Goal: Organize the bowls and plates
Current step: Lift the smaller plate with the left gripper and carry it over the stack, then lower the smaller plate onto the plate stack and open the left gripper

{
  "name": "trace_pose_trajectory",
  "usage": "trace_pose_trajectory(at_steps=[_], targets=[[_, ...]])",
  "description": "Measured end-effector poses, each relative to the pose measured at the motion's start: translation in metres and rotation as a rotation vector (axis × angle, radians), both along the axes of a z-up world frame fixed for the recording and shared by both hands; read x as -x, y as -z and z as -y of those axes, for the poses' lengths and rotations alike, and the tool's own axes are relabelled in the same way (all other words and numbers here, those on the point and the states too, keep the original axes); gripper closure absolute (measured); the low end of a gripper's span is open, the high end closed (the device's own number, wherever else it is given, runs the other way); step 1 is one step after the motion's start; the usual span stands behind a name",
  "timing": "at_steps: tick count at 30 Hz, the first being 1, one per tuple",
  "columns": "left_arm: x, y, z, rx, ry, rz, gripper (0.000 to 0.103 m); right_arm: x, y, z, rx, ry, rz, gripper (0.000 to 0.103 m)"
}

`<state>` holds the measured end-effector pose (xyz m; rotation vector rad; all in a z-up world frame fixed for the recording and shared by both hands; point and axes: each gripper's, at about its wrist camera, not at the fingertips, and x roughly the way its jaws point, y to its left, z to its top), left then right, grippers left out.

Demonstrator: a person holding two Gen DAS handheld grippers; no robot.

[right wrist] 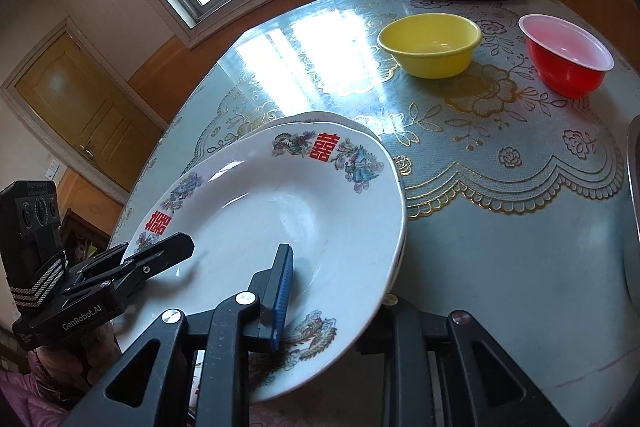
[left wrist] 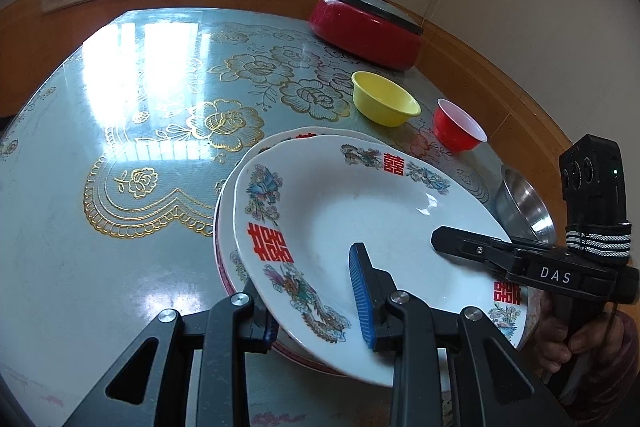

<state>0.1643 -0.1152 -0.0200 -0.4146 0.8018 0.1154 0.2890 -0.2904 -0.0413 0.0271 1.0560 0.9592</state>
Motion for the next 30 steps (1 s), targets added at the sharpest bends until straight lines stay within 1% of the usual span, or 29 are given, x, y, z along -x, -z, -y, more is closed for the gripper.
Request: trace_pose_trajectory(at_steps=[7,15,20,24,30], targets=[[0.004,0.0,0.0,-0.001,-0.009,0.007,0.071,0.002,0.0,-0.002,0.005,-0.008,0.008,0.078],[0.005,0.004,-0.002,0.017,-0.014,-0.011,0.071,0.007,-0.005,-0.005,0.047,-0.02,0.056,0.077],[0.007,0.003,-0.005,0.005,-0.03,-0.009,0.071,0.005,-0.006,-0.001,0.04,-0.007,0.039,0.077],[0.008,0.001,-0.003,-0.012,-0.035,-0.008,0.071,0.005,-0.007,0.001,0.043,0.002,0.042,0.077],[0.01,0.0,-0.004,-0.013,-0.045,0.003,0.071,0.008,-0.009,0.008,0.04,0.021,0.052,0.077]])
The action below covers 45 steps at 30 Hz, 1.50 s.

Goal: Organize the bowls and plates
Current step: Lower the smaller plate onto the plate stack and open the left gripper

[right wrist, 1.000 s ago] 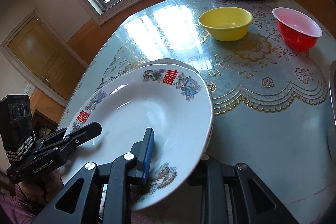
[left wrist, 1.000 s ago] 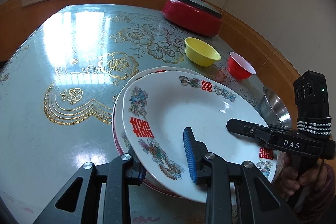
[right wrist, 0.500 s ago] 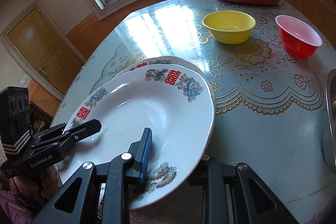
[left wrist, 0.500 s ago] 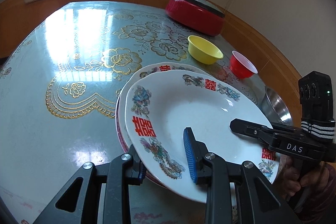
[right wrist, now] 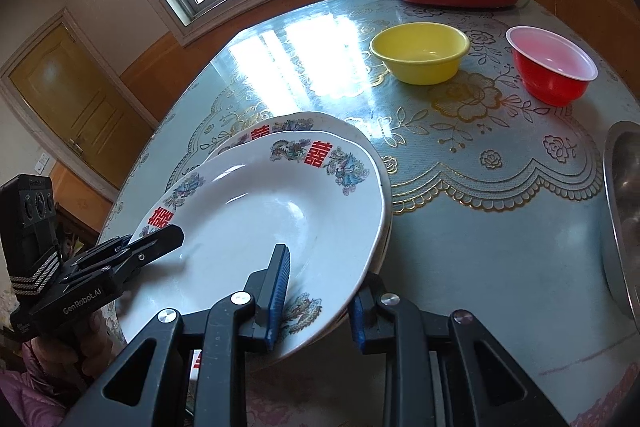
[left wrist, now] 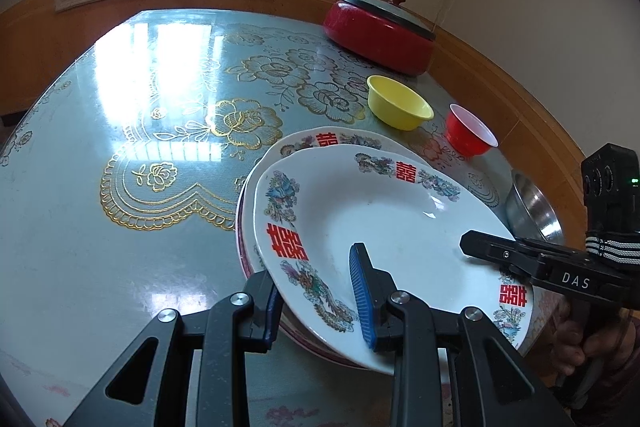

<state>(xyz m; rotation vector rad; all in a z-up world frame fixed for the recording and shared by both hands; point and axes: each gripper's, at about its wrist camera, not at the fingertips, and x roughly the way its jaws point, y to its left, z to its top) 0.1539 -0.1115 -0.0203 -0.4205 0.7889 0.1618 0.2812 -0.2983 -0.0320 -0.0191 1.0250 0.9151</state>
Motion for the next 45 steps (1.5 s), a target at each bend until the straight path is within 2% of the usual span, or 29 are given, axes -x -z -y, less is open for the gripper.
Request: trace_pose_trajectory(at_steps=[6,10,12,15,20,24,32,35,39,42,45], targets=[[0.005,-0.004,0.003,-0.019,0.019,0.024,0.071,0.003,-0.001,0.005,-0.013,0.024,0.009,0.077],[0.003,0.002,-0.004,0.015,0.013,0.009,0.071,0.007,-0.002,0.002,0.013,0.055,0.052,0.078],[0.001,0.0,-0.002,-0.02,0.015,0.001,0.071,0.008,-0.003,0.002,0.02,0.065,0.069,0.078],[-0.001,0.002,-0.003,-0.016,0.02,0.0,0.072,0.007,-0.003,0.004,0.016,0.077,0.083,0.078],[-0.002,-0.001,0.002,-0.053,0.042,-0.006,0.071,0.007,-0.005,0.006,0.035,0.095,0.11,0.078],[0.0,0.0,-0.003,-0.041,0.045,-0.004,0.072,0.008,-0.005,0.006,0.036,0.085,0.113,0.077],[0.007,-0.003,-0.005,-0.049,0.034,0.011,0.072,0.019,-0.007,-0.007,0.128,0.027,0.203,0.07],[0.009,-0.004,-0.002,-0.064,0.038,0.01,0.072,0.02,-0.001,-0.013,0.195,0.018,0.226,0.067],[0.011,-0.005,-0.006,-0.06,0.025,0.016,0.072,0.02,0.001,-0.011,0.19,0.007,0.22,0.067],[0.013,-0.006,-0.009,-0.077,0.006,0.016,0.072,0.026,-0.002,-0.015,0.212,-0.008,0.266,0.067],[0.014,-0.015,-0.002,-0.081,0.049,0.067,0.078,0.028,-0.005,-0.016,0.206,-0.022,0.288,0.067]])
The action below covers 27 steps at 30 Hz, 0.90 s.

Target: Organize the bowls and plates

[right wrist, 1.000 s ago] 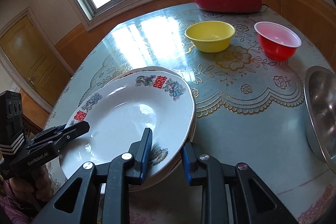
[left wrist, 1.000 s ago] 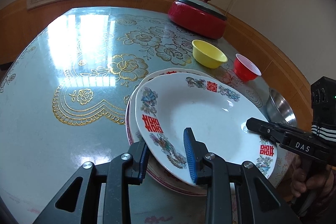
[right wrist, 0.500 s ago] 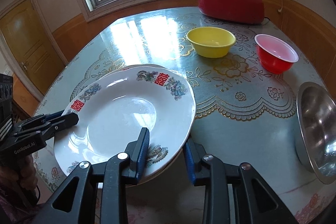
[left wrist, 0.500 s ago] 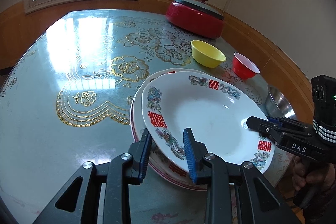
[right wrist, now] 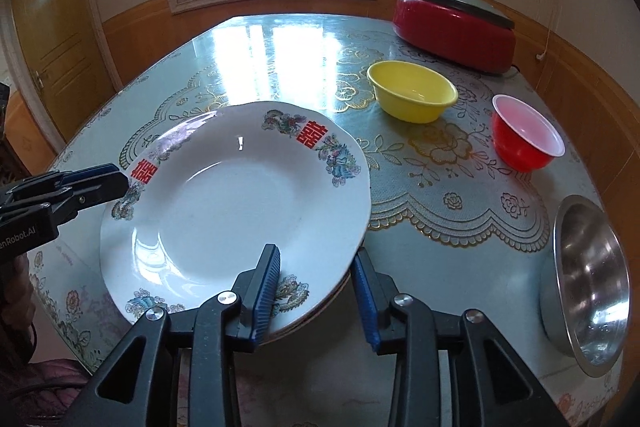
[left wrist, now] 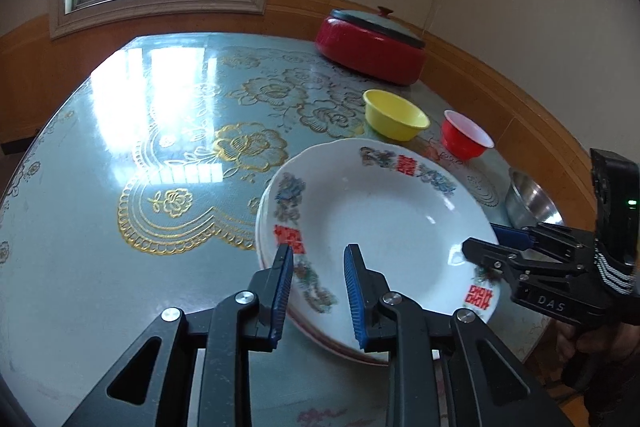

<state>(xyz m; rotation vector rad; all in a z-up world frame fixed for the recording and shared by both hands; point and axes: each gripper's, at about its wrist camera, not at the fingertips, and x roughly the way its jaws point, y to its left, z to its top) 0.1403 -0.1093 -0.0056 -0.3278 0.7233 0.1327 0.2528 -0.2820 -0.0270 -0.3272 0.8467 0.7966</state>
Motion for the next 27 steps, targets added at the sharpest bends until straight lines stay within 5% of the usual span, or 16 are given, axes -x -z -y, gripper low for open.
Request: trace_pose_trajectory(at_steps=[2,13,20,27], targets=[[-0.003,-0.006,0.011,-0.068,0.011,0.01,0.078,-0.002,0.0,0.0,0.002,0.006,-0.002,0.067],[-0.005,0.007,-0.017,0.007,-0.116,-0.051,0.078,-0.008,-0.005,0.014,-0.025,0.012,-0.036,0.075],[-0.004,0.019,-0.017,0.039,-0.087,-0.081,0.077,-0.027,0.002,0.013,-0.096,0.088,-0.137,0.077],[-0.002,0.017,-0.015,0.022,-0.068,-0.075,0.077,-0.02,0.002,0.003,-0.053,0.063,-0.071,0.08]])
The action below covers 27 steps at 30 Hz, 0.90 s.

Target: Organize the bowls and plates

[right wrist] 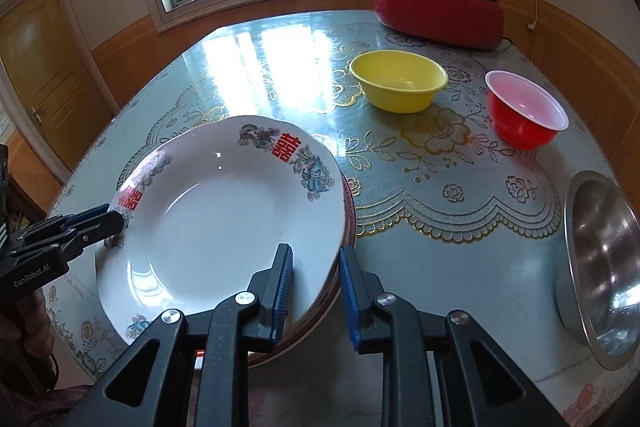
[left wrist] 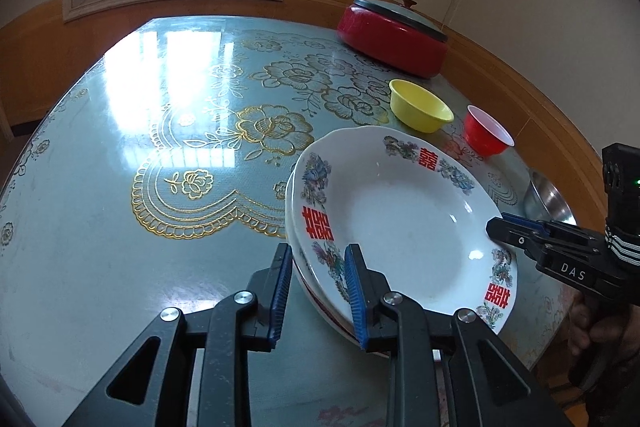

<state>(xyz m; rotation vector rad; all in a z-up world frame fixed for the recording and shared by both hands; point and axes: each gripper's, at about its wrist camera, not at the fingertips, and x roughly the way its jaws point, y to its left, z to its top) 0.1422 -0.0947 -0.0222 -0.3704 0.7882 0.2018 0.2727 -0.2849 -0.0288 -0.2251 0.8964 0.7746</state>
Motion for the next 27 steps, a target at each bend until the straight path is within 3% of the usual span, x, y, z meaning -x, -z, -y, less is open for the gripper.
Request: trace_pose_trajectory(at_steps=[7,15,20,27], targets=[[-0.003,-0.001,0.006,-0.034,0.005,-0.007,0.073,0.004,0.002,-0.004,0.019,0.006,0.005,0.072],[0.004,-0.007,0.008,-0.07,0.013,0.013,0.067,0.01,0.002,-0.006,0.025,0.062,0.007,0.071],[0.012,-0.014,0.004,-0.079,0.001,0.035,0.045,0.015,0.003,-0.006,0.026,0.1,-0.001,0.063],[0.022,-0.026,0.004,-0.115,0.015,0.06,0.026,0.026,-0.007,0.005,-0.013,0.184,0.036,0.055]])
